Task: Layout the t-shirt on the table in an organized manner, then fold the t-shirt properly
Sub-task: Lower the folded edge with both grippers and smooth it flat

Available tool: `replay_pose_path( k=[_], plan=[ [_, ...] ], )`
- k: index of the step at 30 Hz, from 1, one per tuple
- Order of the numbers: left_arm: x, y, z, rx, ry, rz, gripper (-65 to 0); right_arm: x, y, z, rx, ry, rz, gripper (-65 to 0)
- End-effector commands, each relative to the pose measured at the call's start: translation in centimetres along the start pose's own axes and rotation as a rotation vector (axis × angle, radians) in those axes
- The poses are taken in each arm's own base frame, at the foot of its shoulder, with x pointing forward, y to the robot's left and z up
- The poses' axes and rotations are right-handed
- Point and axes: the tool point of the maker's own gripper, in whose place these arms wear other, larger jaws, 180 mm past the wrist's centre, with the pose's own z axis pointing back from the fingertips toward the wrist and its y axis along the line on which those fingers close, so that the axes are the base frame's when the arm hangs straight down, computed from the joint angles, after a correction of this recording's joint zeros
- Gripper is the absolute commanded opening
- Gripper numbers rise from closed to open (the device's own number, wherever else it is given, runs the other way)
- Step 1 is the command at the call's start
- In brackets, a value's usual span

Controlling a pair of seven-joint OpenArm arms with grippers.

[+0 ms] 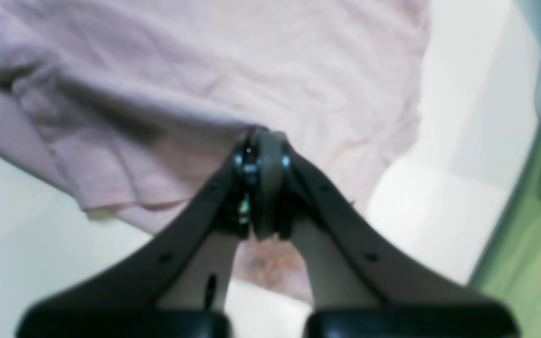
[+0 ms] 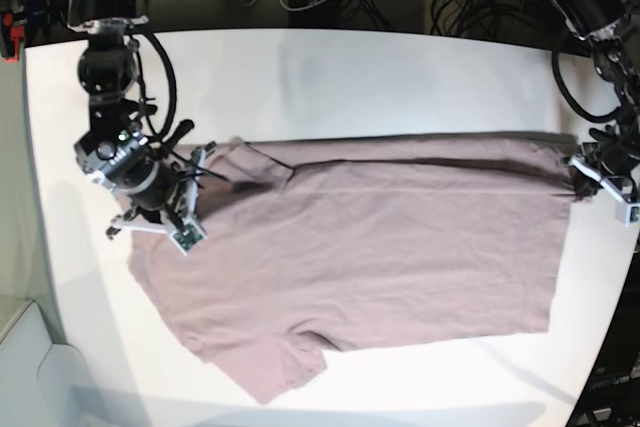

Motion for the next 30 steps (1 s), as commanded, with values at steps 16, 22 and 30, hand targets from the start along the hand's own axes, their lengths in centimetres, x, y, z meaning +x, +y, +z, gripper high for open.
replay_pose_path(
  k=[16, 22, 30],
  plan=[
    [0.8, 1.6, 0.3, 0.086, 0.007, -0.063, -41.6, 0.1, -1.4, -0.3, -0.016, -0.001, 0.007, -36.5],
    [0.7, 1.4, 0.1, 0.091, 0.011, -0.061, -19.3, 0.3, -1.7, 1.3, -0.045, -0.021, 0.037, -23.0],
    [-0.3, 0.9, -0.2, 0.081, 0.03, -0.049, -12.7, -3.3, -1.8, 4.0, -0.09, 0.021, -0.022, -23.1]
  ],
)
